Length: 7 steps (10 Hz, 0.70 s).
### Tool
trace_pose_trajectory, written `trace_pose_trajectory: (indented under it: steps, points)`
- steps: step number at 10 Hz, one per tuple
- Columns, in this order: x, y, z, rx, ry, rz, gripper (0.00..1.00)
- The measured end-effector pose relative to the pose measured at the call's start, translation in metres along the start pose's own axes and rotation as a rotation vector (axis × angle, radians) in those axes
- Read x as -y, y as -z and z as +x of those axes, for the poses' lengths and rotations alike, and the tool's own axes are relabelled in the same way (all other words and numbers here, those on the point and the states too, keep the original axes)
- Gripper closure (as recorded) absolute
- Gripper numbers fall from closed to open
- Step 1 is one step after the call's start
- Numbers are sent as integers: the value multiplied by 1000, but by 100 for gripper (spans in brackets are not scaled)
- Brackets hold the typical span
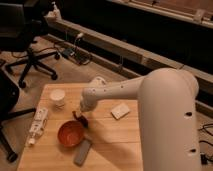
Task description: Place the pepper in the ceramic bowl
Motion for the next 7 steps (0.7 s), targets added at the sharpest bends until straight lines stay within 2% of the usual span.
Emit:
trace_pose_trajectory:
  steps: [3, 5, 6, 7]
  points:
    - [-21, -7, 0, -43, 98, 58, 35]
    - [-31, -16, 5, -73, 124, 72, 35]
    - [-37, -21, 7, -86, 134, 76, 37]
    - [-41, -25, 10, -100, 137, 81, 47]
